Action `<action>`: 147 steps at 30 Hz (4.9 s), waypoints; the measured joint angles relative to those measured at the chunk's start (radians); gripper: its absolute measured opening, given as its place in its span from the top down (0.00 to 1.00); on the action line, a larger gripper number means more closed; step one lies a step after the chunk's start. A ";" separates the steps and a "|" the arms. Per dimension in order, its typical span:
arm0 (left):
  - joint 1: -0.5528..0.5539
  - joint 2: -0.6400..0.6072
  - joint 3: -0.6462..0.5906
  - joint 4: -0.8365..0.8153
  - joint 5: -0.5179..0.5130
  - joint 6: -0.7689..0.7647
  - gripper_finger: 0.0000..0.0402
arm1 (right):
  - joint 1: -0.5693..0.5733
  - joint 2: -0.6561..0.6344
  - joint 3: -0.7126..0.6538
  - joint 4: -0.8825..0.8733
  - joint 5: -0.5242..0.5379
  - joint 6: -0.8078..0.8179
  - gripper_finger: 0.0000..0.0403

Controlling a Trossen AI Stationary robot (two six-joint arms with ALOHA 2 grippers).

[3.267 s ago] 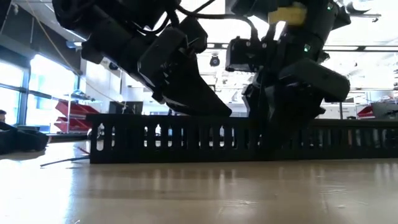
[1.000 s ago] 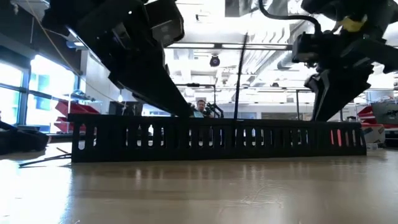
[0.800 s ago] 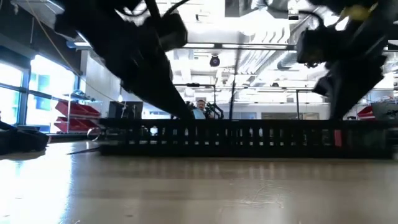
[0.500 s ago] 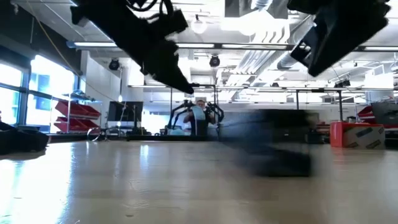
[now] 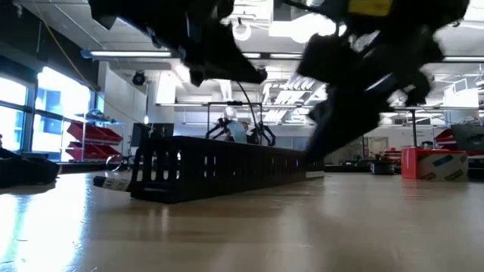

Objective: Ziptie cables
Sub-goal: Close the black cable duct, then return to Home Position

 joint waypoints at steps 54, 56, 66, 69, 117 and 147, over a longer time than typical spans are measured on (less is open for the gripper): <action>-0.017 0.053 -0.052 -0.540 -0.107 -0.375 1.00 | -0.348 -0.433 -0.091 -0.742 0.190 0.033 0.99; -0.024 0.035 -0.023 -0.541 -0.093 -0.371 1.00 | -0.321 -0.502 -0.109 -0.708 0.220 0.057 0.99; -0.056 -0.129 0.031 -0.620 -0.088 -0.325 1.00 | -0.144 -0.686 -0.453 -0.155 0.135 0.134 0.99; -0.011 -0.165 -0.024 -0.680 -0.089 -0.358 1.00 | -0.130 -0.684 -0.533 -0.015 0.123 0.180 0.99; 0.109 -0.271 -0.469 -0.403 -0.027 -0.626 1.00 | -0.112 -0.475 -0.243 -0.527 0.305 0.512 0.99; 0.375 -0.808 -0.468 -0.164 0.248 -0.194 1.00 | -0.196 -1.106 -0.347 -0.431 0.234 0.018 0.99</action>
